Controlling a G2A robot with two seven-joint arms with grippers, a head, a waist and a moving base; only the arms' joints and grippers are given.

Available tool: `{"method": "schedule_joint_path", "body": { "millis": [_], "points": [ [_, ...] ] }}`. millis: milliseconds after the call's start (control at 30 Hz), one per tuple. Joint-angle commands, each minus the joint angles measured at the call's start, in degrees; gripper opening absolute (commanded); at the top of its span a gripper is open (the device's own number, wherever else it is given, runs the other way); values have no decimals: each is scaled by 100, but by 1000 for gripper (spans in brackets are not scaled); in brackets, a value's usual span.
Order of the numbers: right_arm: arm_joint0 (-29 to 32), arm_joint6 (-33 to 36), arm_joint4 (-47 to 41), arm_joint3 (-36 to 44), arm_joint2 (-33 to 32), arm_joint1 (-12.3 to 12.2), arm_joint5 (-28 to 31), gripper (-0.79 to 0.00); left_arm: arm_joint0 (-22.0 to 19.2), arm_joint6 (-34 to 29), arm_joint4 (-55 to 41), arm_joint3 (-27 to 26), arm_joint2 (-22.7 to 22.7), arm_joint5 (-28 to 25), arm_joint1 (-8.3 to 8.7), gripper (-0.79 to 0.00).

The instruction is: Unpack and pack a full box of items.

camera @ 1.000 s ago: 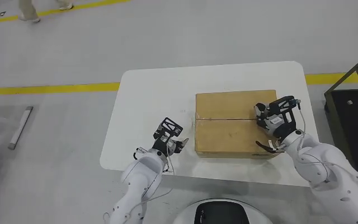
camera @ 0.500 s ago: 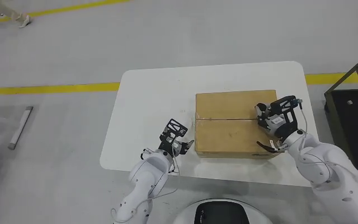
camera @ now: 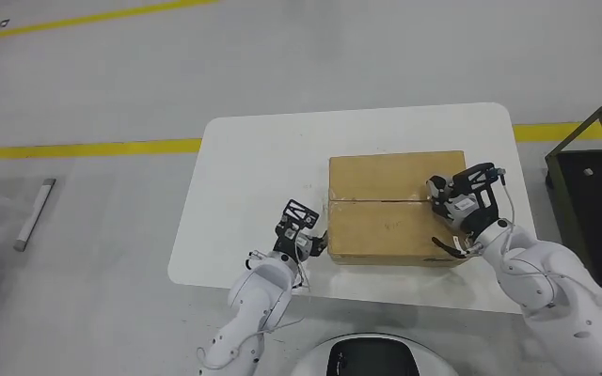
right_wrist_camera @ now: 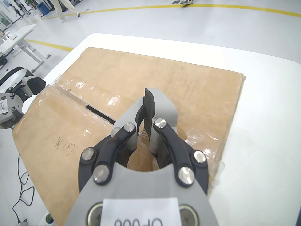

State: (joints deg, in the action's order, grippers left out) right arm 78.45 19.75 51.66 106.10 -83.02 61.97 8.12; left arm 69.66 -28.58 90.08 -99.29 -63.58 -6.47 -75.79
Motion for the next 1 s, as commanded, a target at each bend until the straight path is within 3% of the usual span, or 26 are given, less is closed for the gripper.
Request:
{"method": "schedule_joint_path", "body": {
  "millis": [0,400,967],
  "points": [
    [2,15,-1,1,-9,2,2,-785,-78,154,14,135,68,159,-28,0],
    [-137,55,21,-76,101,40,-11,-785,-468,970,-636,738,99,821,-186,0],
    [-324,13,14,-216,205,94,-52,-785,-733,1572,-1326,877,13,1002,-317,0]
  ]
}}
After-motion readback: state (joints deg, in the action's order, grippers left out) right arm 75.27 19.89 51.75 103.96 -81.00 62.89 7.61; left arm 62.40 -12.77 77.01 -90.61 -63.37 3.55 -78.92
